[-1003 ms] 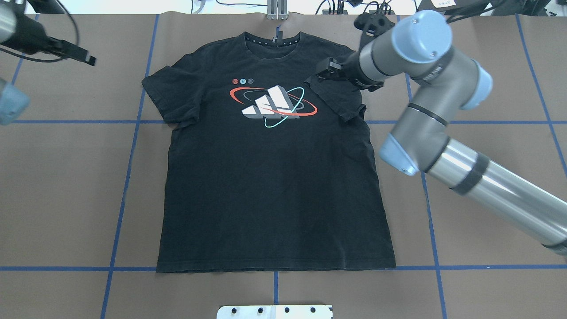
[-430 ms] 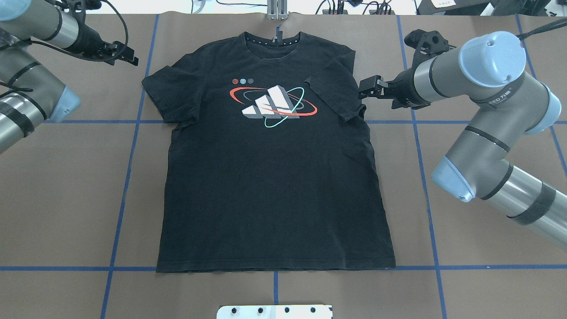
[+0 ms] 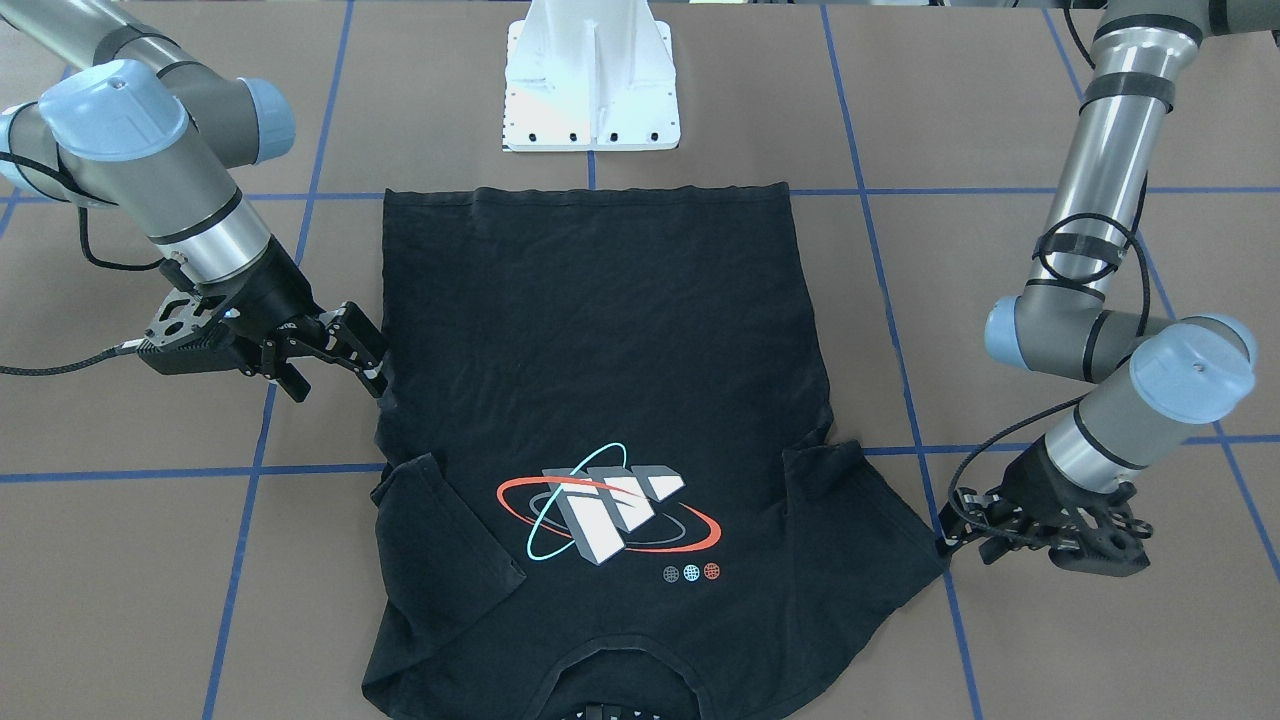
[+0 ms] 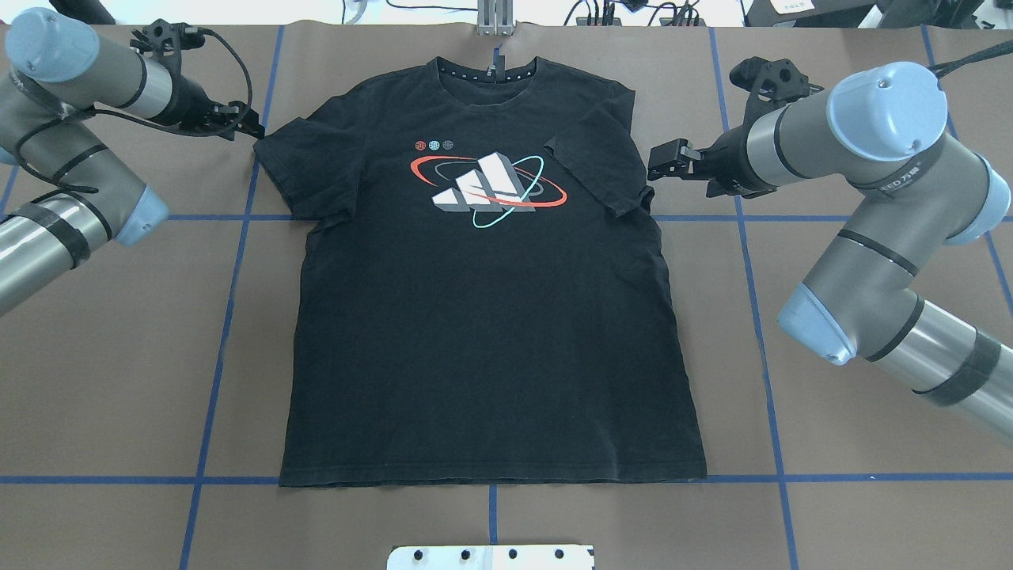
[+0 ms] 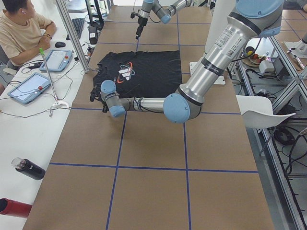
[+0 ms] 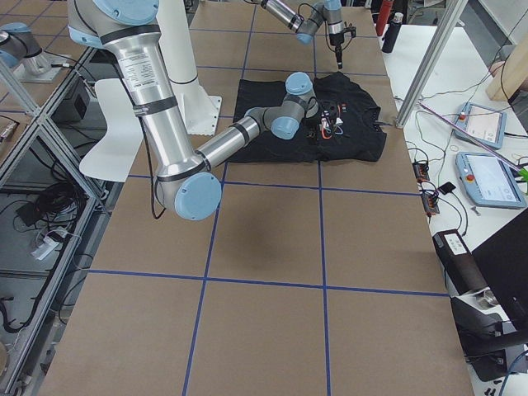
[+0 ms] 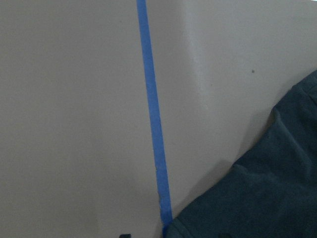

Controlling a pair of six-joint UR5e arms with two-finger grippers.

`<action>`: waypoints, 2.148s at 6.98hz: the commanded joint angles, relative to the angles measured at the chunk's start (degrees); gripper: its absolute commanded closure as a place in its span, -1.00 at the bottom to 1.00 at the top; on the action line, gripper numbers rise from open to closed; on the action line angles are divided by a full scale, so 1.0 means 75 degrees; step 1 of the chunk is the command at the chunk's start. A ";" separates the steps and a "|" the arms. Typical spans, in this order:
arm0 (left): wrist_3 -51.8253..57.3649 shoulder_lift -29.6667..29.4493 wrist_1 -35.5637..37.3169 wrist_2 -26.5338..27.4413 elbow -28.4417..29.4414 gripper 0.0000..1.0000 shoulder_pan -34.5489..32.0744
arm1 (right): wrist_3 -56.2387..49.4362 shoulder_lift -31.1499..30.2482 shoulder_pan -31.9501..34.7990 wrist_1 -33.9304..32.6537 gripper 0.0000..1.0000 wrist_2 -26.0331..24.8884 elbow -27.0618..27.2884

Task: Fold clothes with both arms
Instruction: 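Move the left gripper to the sleeve nearest it, then grasp that sleeve with the left gripper and fold it inward over the body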

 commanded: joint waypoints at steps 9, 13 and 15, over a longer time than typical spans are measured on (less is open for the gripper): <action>-0.0325 -0.0030 -0.0028 0.0281 0.0005 1.00 0.0150 | -0.0003 0.0008 -0.0008 0.0000 -0.93 -0.0040 -0.0071; -0.2914 -0.0425 0.0370 -0.0073 -0.1696 1.00 0.0439 | -0.0003 0.0031 -0.0008 0.0000 -0.93 -0.0099 -0.0095; -0.3573 -0.1117 0.0581 0.1411 -0.1405 1.00 0.1283 | 0.0009 0.0031 -0.0008 0.0000 -0.93 -0.0110 -0.0153</action>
